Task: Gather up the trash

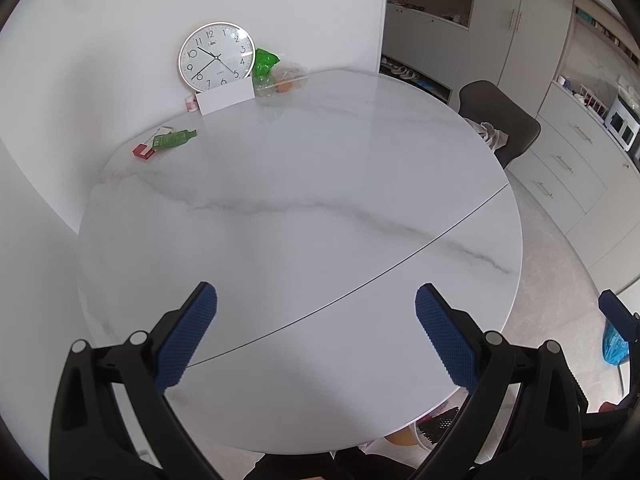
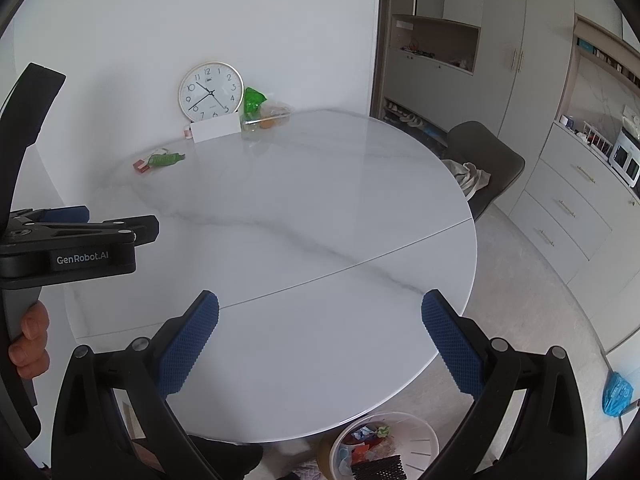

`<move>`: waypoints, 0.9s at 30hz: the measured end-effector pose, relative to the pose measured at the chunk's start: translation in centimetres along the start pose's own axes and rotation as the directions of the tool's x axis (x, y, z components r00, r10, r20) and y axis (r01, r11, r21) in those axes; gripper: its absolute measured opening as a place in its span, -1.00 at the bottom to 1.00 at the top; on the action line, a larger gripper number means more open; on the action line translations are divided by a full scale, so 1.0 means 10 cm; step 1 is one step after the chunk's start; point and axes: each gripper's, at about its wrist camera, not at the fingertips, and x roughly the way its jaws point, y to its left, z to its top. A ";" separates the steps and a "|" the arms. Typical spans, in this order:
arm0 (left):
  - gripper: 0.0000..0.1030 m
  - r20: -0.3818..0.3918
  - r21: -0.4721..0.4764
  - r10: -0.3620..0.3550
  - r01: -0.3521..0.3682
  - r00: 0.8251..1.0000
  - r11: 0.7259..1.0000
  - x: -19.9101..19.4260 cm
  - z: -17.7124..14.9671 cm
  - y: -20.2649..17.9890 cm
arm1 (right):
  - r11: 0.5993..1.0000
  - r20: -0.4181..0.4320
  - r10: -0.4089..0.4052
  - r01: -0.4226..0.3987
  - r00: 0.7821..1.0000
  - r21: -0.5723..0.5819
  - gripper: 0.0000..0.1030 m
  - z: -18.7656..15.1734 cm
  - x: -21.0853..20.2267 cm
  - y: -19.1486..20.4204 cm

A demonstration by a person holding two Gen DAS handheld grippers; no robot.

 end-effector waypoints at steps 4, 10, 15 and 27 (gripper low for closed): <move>0.85 0.000 0.000 -0.004 0.004 1.000 1.000 0.01 0.00 0.00 | 1.000 0.001 -0.001 0.001 1.000 0.000 0.96 0.00 0.00 0.01; 0.85 -0.018 0.002 -0.014 0.014 1.000 1.000 0.07 0.00 0.01 | 1.000 -0.001 -0.002 0.002 1.000 0.001 0.96 -0.01 0.01 0.01; 0.85 -0.034 0.004 -0.024 0.024 0.999 1.000 0.13 0.00 0.02 | 1.000 -0.006 -0.003 0.003 1.000 0.006 0.96 -0.01 0.02 0.00; 0.85 -0.028 -0.005 -0.024 0.024 0.999 1.000 0.29 0.02 0.08 | 1.000 -0.023 -0.005 0.005 1.000 0.008 0.96 -0.02 0.10 0.02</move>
